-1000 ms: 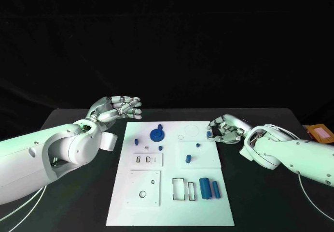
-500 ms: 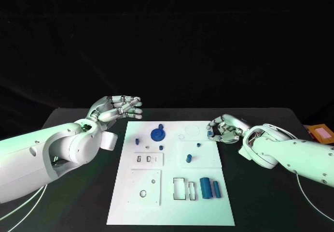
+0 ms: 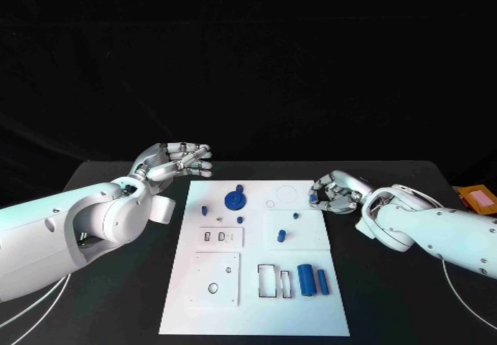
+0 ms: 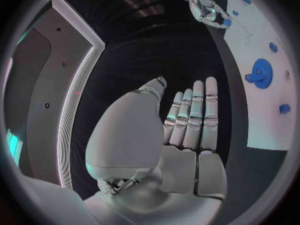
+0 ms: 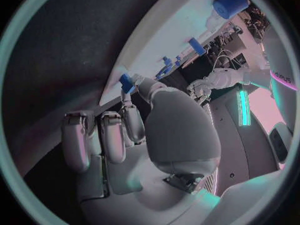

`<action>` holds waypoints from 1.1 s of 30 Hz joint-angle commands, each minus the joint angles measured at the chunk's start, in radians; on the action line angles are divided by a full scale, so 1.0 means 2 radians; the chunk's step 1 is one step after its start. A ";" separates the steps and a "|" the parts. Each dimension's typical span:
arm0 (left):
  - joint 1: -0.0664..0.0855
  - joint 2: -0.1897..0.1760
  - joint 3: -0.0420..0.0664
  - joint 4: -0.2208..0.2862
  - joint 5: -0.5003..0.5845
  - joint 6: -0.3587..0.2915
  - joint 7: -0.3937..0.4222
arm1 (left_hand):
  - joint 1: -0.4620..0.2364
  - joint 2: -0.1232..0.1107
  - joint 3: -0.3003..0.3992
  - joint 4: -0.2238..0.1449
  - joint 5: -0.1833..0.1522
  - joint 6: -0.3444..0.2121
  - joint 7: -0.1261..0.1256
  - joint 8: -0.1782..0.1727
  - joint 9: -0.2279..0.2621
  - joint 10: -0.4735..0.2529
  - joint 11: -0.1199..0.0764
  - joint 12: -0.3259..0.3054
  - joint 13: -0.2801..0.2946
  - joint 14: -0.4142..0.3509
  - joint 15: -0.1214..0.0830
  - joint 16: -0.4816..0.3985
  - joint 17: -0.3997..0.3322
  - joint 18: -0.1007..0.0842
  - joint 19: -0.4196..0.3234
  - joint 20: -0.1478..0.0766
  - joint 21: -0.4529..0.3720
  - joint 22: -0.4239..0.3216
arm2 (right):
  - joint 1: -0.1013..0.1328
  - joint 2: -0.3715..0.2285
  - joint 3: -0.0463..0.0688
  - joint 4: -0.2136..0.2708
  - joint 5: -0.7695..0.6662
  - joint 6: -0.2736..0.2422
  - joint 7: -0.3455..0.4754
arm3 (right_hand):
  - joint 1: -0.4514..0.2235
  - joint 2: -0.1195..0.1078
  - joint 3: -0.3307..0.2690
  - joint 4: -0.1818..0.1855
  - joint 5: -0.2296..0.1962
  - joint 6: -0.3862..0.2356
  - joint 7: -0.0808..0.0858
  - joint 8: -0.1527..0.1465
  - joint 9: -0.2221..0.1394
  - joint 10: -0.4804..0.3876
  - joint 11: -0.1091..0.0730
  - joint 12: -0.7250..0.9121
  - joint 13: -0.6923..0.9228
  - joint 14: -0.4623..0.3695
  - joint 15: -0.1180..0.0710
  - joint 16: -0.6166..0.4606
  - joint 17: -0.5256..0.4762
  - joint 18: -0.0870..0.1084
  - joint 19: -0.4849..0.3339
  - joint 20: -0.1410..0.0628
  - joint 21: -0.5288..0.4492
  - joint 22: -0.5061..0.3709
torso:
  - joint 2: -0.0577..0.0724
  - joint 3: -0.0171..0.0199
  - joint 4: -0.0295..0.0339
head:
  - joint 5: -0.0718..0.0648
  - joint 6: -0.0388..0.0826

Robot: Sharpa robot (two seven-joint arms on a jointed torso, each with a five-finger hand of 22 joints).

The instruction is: Assemble the parts on the task board

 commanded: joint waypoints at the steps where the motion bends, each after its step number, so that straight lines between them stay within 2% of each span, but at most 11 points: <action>1: 0.000 0.000 0.000 0.000 0.001 0.008 0.001 | 0.001 -0.002 0.002 0.000 -0.003 -0.001 0.009 -0.001 0.000 -0.001 -0.002 0.001 0.001 -0.004 0.000 -0.002 0.000 0.008 -0.004 0.000 0.002 0.000 | 0.000 0.000 0.000 0.000 -0.007 0.002 -0.002 | 0.000 0.009 0.005 -0.001 -0.005 0.007 -0.003 0.007 0.004 0.001 -0.004 0.003 0.017 0.042 -0.005 0.002 0.085 -0.004 0.022 -0.004 -0.001 0.099 | 0.000 0.0004 0.0001 | -0.001 0.000; 6: 0.000 0.000 0.000 0.000 0.001 0.008 0.001 | 0.001 -0.002 0.002 0.000 -0.003 -0.001 0.009 -0.001 0.000 -0.001 -0.002 0.001 0.001 -0.004 0.000 -0.002 0.000 0.008 -0.004 0.000 0.002 0.000 | 0.000 0.001 0.000 0.000 -0.009 0.001 -0.004 | 0.000 0.010 0.006 -0.002 -0.005 0.009 -0.004 0.009 0.004 0.001 -0.005 0.002 0.017 0.042 -0.006 0.002 0.085 -0.004 0.022 -0.005 -0.001 0.099 | 0.000 0.0002 0.0001 | -0.001 -0.001; 11: 0.000 0.000 0.000 0.000 0.001 0.009 0.001 | 0.001 -0.002 0.002 0.000 -0.003 -0.001 0.009 -0.001 0.000 -0.001 -0.002 0.001 0.001 -0.004 0.000 -0.002 0.000 0.008 -0.004 0.000 0.002 0.000 | -0.001 0.002 0.000 0.002 -0.018 -0.017 -0.005 | 0.001 0.013 0.010 -0.004 -0.005 0.010 -0.006 0.012 0.006 0.002 -0.007 0.003 0.017 0.042 -0.007 0.002 0.086 -0.004 0.025 -0.006 0.002 0.102 | 0.000 0.0004 0.0002 | -0.001 -0.001; 16: 0.000 -0.001 0.000 0.000 0.001 0.009 0.001 | 0.001 -0.002 0.002 0.000 -0.003 -0.001 0.009 -0.001 0.000 -0.001 -0.002 0.001 0.001 -0.004 0.000 -0.002 0.000 0.008 -0.004 0.000 0.002 0.000 | 0.000 -0.001 0.000 0.014 -0.021 -0.038 0.000 | 0.002 0.027 0.023 -0.006 -0.003 0.011 -0.008 0.018 0.009 0.005 -0.009 0.004 0.019 0.043 -0.010 0.003 0.090 -0.007 0.031 -0.009 0.009 0.109 | 0.000 0.0002 -0.0008 | 0.000 -0.001; 19: 0.000 -0.002 0.000 0.000 0.001 0.011 0.000 | 0.005 0.000 0.005 -0.003 -0.001 -0.001 0.009 -0.001 0.000 -0.002 -0.002 0.001 0.001 -0.004 0.000 -0.003 0.003 0.009 -0.006 0.000 0.005 0.002 | 0.002 -0.006 0.001 0.029 -0.020 -0.043 -0.002 | 0.002 0.034 0.030 -0.007 0.000 0.008 -0.008 0.019 0.010 0.003 -0.010 0.001 0.017 0.043 -0.010 0.003 0.090 -0.007 0.031 -0.010 0.008 0.109 | -0.001 -0.0005 -0.0009 | 0.001 -0.002; 22: 0.000 -0.002 0.000 0.000 0.001 0.012 0.000 | 0.006 0.001 0.007 -0.004 -0.001 -0.001 0.009 -0.002 0.000 -0.002 -0.002 0.001 0.001 -0.004 0.000 -0.004 0.003 0.009 -0.007 0.000 0.006 0.002 | 0.006 -0.010 0.001 0.047 -0.024 -0.049 -0.012 | -0.001 0.034 0.030 -0.007 0.001 0.007 -0.008 0.020 0.011 0.004 -0.009 0.002 0.017 0.043 -0.010 0.003 0.090 -0.007 0.033 -0.010 0.010 0.110 | -0.002 -0.0011 -0.0008 | 0.000 -0.002; 26: 0.000 -0.002 0.000 -0.001 0.001 0.012 -0.001 | 0.007 0.001 0.007 -0.005 -0.001 -0.001 0.009 -0.002 0.000 -0.002 -0.002 0.001 0.001 -0.004 0.000 -0.004 0.004 0.009 -0.007 0.000 0.007 0.003 | 0.017 -0.011 0.002 0.084 -0.043 -0.058 -0.050 | -0.002 0.034 0.031 -0.007 0.003 0.007 -0.008 0.021 0.012 0.003 -0.009 0.000 0.016 0.043 -0.010 0.003 0.090 -0.008 0.034 -0.010 0.012 0.112 | -0.003 -0.0022 -0.0010 | 0.001 -0.002; 29: 0.000 -0.002 0.000 -0.002 0.001 0.012 -0.001 | 0.007 0.001 0.007 -0.005 -0.001 -0.001 0.009 -0.002 0.000 -0.002 -0.002 0.001 0.001 -0.004 0.000 -0.004 0.004 0.009 -0.007 0.000 0.007 0.003 | 0.022 -0.004 0.002 0.102 -0.056 -0.060 -0.075 | -0.003 0.034 0.031 -0.007 0.004 0.007 -0.008 0.022 0.012 0.002 -0.010 -0.001 0.014 0.043 -0.010 0.003 0.089 -0.008 0.034 -0.010 0.012 0.112 | -0.004 -0.0028 -0.0017 | 0.002 -0.002; 33: 0.000 0.000 0.000 -0.004 0.001 0.013 -0.001 | 0.007 0.001 0.007 -0.005 -0.001 -0.001 0.009 -0.002 0.000 -0.002 -0.002 0.001 0.001 -0.004 0.000 -0.004 0.004 0.009 -0.007 0.000 0.007 0.003 | 0.026 0.016 0.002 0.121 -0.072 -0.060 -0.111 | -0.005 0.034 0.031 -0.007 0.005 0.006 -0.008 0.022 0.012 0.002 -0.009 -0.002 0.014 0.043 -0.010 0.003 0.089 -0.008 0.035 -0.010 0.013 0.113 | -0.006 -0.0047 -0.0016 | 0.004 -0.003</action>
